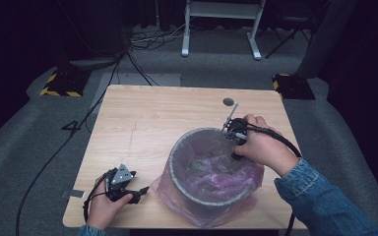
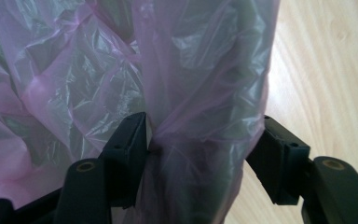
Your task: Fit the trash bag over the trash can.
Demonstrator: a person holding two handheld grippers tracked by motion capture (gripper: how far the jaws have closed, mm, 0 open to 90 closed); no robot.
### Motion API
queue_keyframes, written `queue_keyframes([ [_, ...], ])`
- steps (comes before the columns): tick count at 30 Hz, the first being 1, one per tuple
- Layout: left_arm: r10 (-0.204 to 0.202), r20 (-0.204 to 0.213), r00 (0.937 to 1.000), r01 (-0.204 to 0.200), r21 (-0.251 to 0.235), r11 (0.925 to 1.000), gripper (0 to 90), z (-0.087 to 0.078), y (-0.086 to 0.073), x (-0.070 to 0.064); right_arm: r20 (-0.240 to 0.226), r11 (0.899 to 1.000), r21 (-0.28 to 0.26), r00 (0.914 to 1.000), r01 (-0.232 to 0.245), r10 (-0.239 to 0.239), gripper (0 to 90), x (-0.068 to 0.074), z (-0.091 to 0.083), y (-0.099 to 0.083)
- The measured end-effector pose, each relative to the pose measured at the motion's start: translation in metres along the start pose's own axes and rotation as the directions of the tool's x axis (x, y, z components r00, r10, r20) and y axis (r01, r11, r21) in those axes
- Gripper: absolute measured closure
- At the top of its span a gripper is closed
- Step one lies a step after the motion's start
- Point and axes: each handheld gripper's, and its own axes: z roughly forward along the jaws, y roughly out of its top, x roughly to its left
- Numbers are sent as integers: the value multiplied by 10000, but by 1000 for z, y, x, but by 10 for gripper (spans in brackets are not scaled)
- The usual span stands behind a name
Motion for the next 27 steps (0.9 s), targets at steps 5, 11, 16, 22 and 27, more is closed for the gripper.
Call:
queue_keyframes([
  [5, -53, 31, 10000, 54, -70, 10000, 239, -1, 0, 1, -121, 9974, -714, 9999, -84, 76, 382, 1, -7, -2],
  [11, -39, -5, 10000, 39, -52, 10000, 239, 0, 0, 0, -153, 9510, -3092, 9998, 41, -93, 344, 9, -47, -14],
  [16, -26, 9, 10000, 26, -82, 10000, 239, 0, 1, -1, -515, 8936, -4472, 9963, 390, -692, 347, 23, -61, -16],
  [22, -22, 23, 10000, 23, -114, 9999, 239, -1, 0, 0, -718, 8829, -4548, 9834, 1163, -1665, 381, 48, -54, -7],
  [27, -4, 33, 10000, 5, -81, 10000, 239, -1, 0, 0, -769, 9215, -3576, 9786, 1516, -1908, 393, 57, -46, -8],
])
